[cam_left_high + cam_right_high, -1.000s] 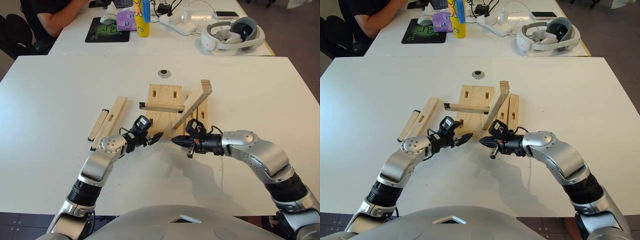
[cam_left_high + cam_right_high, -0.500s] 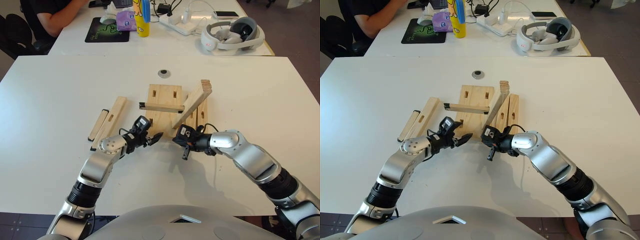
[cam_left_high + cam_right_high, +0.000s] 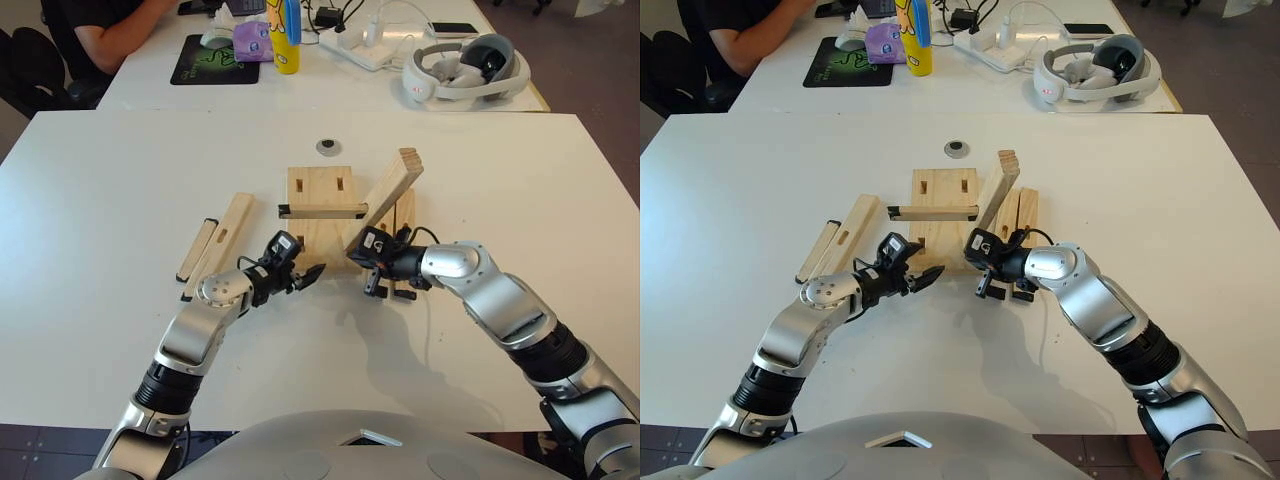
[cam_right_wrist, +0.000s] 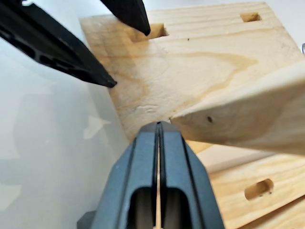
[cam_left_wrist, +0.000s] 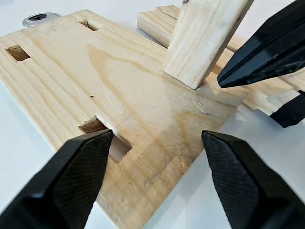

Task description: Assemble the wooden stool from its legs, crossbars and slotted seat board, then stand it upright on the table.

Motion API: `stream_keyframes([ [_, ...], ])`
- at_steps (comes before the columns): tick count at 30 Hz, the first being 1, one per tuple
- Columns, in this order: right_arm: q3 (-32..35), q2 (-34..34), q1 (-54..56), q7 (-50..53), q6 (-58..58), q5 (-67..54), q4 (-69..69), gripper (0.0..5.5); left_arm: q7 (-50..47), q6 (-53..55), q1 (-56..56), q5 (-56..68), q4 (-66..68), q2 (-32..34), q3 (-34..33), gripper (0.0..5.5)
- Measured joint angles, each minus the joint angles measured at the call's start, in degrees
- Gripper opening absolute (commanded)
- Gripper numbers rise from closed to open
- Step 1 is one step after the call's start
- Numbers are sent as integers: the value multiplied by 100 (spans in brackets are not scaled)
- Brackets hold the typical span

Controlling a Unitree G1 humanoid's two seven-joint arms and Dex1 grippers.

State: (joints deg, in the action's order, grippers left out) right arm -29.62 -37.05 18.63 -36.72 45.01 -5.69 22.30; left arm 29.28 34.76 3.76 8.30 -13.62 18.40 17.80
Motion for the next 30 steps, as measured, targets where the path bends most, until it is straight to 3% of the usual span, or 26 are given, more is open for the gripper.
stream_keyframes([
  [7,421,-10,-307,-370,235,-503,449,0,48,-104,45,-5,65,46,10,350],
  [11,1389,-300,-913,-749,398,-1290,888,0,392,-181,-71,97,-110,347,-49,350],
  [18,2951,-544,-1585,-864,722,-2180,1155,0,1133,171,-368,592,-659,1136,-424,453],
  [21,3374,-283,-1842,-224,963,-2181,1187,0,1470,448,-581,977,-961,1392,-491,504],
  [24,3356,54,-1965,546,1257,-1950,1308,0,1507,619,-704,1184,-1203,1403,-514,538],
  [30,3348,1466,-1779,1873,1905,-1975,1624,63,1313,748,-784,1297,-1269,1330,-556,540],
])
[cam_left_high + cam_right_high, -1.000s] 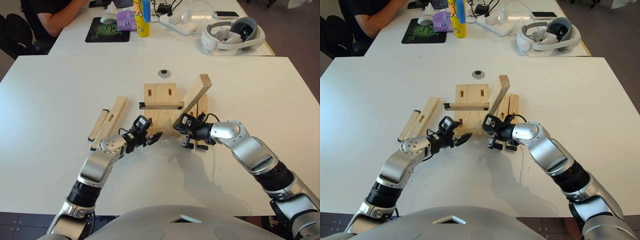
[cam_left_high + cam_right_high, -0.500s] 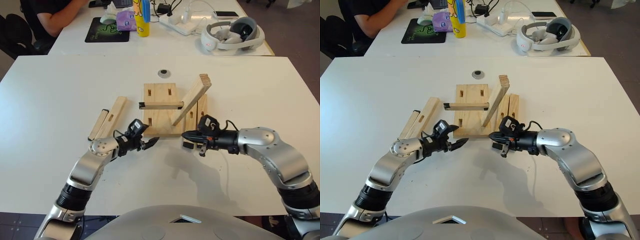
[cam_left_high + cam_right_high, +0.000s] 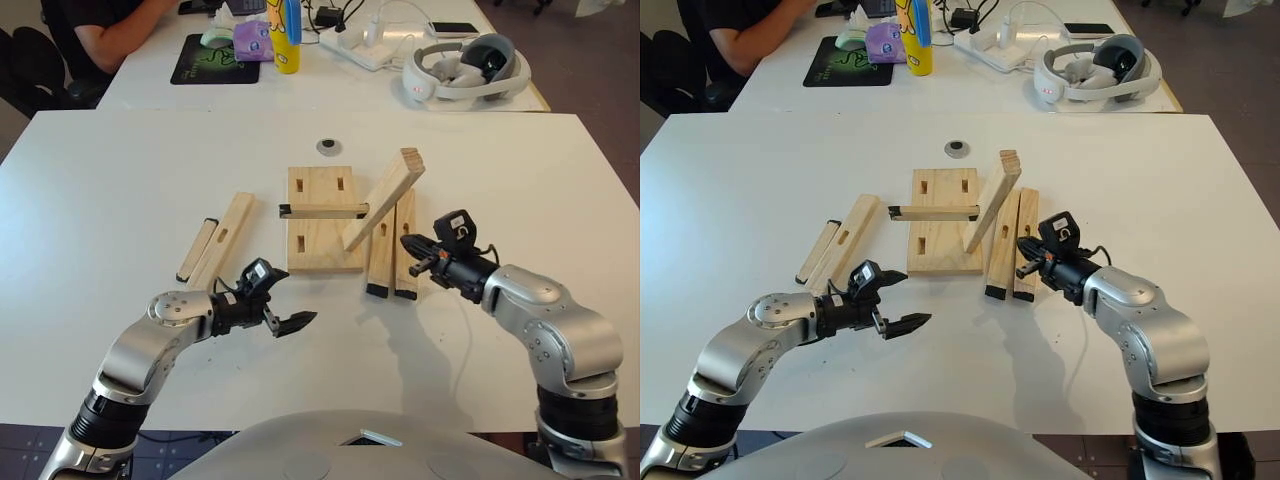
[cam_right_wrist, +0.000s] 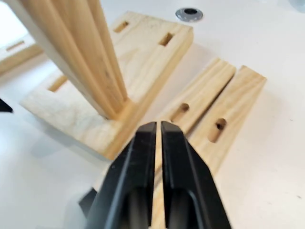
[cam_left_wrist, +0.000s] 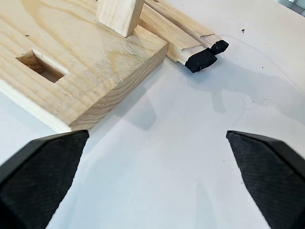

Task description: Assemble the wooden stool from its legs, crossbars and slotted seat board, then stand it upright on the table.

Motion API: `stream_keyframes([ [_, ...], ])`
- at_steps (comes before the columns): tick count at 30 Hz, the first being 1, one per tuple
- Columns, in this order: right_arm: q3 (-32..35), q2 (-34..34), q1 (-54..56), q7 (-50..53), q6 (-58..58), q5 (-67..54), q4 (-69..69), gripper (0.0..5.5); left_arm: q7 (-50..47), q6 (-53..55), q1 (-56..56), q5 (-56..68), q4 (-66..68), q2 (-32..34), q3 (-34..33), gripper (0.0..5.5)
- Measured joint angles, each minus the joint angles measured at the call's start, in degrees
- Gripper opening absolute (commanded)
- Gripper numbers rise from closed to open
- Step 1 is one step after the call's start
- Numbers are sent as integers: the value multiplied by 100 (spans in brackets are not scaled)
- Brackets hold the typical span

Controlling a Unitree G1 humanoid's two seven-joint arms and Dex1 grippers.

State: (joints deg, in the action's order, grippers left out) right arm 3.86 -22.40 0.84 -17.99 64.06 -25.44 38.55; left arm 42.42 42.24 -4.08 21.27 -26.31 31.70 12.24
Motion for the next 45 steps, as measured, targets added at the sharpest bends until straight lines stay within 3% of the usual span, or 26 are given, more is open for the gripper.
stream_keyframes([
  [7,538,1366,95,1322,978,104,105,185,-175,208,10,276,-62,-208,-36,540],
  [16,619,2086,367,1621,1607,153,146,334,-398,279,83,346,-97,-341,12,540],
  [30,978,2470,507,1651,1803,240,-167,334,-596,275,165,291,3,-369,78,540],
  [45,457,2280,436,1575,2029,330,-272,334,-712,223,199,251,70,-412,115,540],
])
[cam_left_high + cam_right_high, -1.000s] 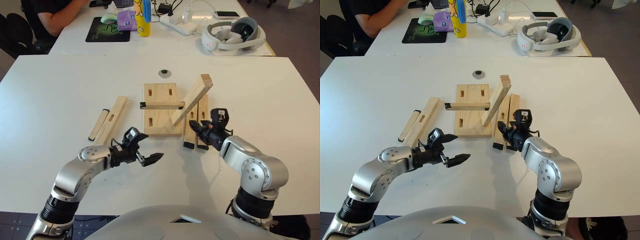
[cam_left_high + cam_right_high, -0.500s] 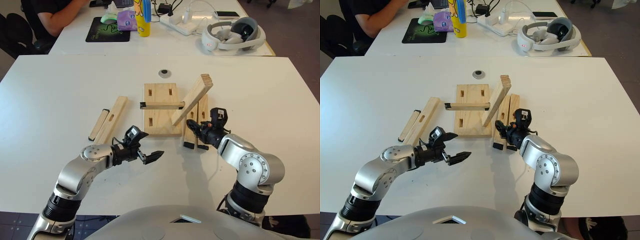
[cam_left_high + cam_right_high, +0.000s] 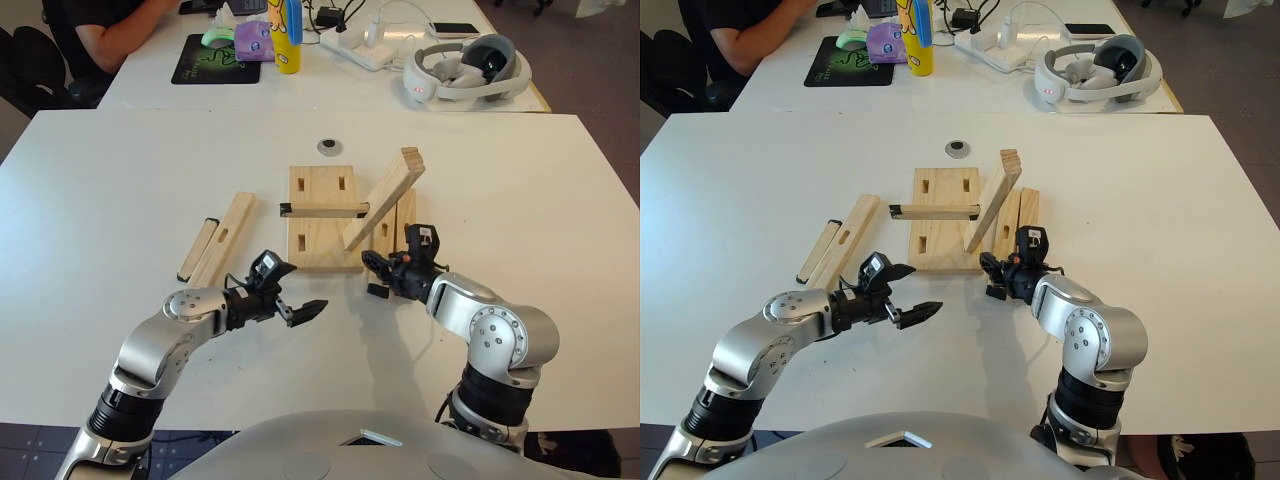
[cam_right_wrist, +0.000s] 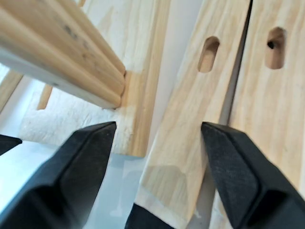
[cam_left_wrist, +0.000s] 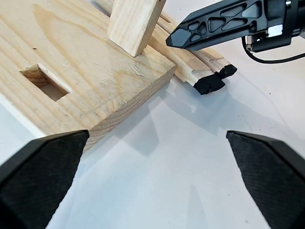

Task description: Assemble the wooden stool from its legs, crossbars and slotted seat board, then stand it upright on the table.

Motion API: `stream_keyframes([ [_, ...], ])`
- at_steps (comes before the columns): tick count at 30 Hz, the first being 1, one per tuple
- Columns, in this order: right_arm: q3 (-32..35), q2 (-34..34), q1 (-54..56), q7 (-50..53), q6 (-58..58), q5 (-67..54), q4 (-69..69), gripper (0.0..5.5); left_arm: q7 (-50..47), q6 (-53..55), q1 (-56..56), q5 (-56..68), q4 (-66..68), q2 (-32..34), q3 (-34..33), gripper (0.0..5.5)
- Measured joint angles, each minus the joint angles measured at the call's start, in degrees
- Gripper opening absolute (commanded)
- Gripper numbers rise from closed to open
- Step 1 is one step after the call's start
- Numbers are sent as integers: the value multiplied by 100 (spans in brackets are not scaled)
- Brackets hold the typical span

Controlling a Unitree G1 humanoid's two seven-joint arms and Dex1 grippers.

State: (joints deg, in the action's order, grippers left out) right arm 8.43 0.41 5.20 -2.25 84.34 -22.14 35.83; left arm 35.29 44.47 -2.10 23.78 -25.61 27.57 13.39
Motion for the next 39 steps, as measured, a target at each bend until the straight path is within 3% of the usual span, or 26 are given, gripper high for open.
stream_keyframes([
  [14,-287,-629,58,-117,26,156,-67,334,-187,-42,-42,-49,-4,-93,35,540],
  [23,-913,-1005,34,-176,-57,321,-241,334,-291,-66,-46,-87,-4,-203,70,540],
  [31,-1249,-1253,-158,-158,-486,589,-283,221,-250,-80,-45,-91,-3,-178,70,540],
  [35,-1251,-1177,-176,-135,-564,607,-288,208,-189,-143,-37,-178,1,-79,121,540],
  [39,-707,-710,14,-40,-636,596,-300,208,79,-240,-33,-191,-4,120,161,540],
])
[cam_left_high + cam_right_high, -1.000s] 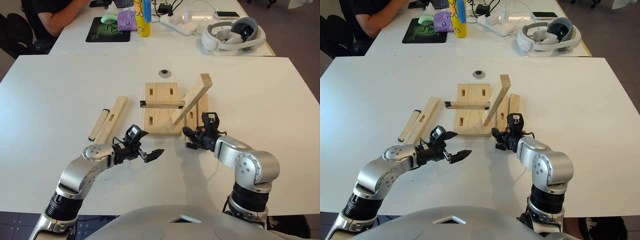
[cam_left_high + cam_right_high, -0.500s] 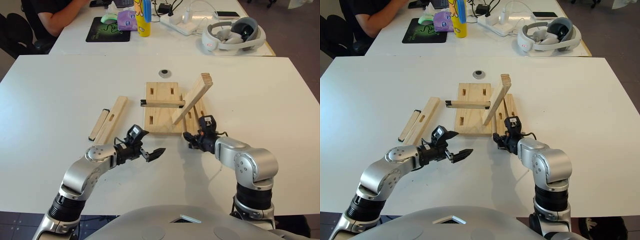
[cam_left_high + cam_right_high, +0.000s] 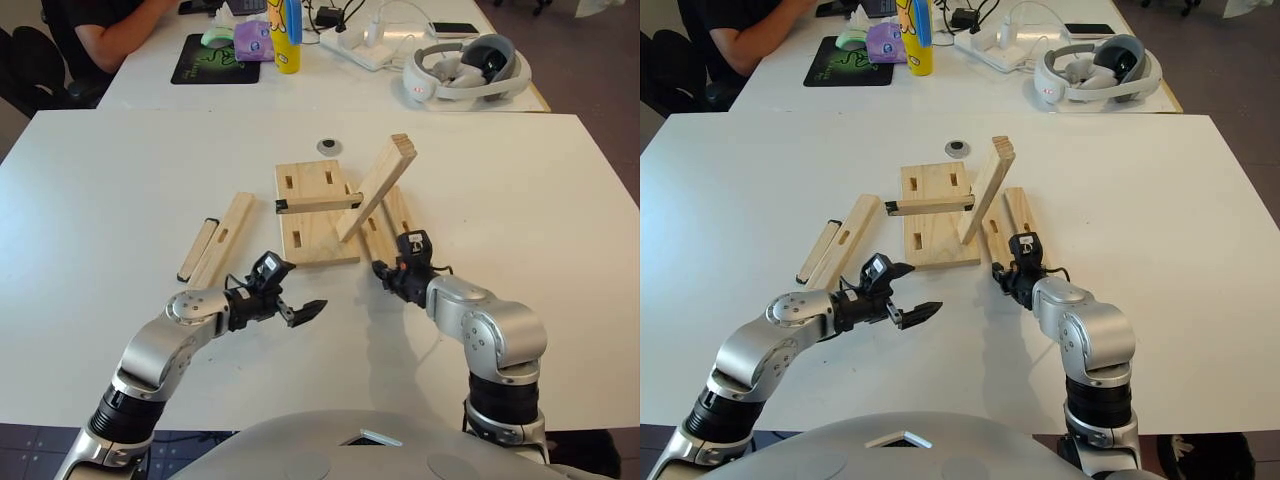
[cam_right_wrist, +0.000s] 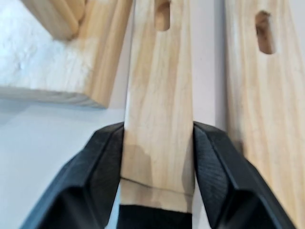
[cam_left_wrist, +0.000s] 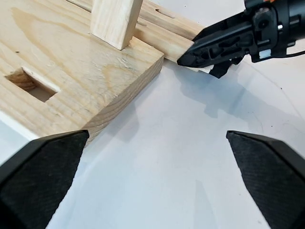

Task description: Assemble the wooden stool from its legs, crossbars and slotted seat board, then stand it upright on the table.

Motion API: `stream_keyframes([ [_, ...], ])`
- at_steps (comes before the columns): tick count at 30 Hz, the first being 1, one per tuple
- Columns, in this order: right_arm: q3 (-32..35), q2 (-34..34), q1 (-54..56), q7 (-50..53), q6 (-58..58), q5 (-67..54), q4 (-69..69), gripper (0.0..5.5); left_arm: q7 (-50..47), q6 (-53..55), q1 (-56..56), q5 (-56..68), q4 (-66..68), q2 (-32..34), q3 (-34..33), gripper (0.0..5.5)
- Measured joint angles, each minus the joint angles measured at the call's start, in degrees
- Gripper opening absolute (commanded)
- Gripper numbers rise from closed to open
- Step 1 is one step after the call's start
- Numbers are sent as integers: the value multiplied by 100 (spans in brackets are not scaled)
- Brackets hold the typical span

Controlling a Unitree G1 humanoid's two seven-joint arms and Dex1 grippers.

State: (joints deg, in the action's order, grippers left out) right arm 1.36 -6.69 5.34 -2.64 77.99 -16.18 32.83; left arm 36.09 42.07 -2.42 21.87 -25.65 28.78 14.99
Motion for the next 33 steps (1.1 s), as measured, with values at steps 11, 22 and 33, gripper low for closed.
stream_keyframes([
  [11,2087,39,1751,-401,-2497,-642,-477,208,381,521,577,1789,27,-140,-1551,540],
  [22,3282,-324,2959,-1030,-2370,-4157,-1097,207,477,1395,1843,4298,1036,367,-3622,540],
  [33,2534,-516,2421,-235,-2398,-7823,-727,207,-917,1659,2793,7081,1876,262,-4316,540],
])
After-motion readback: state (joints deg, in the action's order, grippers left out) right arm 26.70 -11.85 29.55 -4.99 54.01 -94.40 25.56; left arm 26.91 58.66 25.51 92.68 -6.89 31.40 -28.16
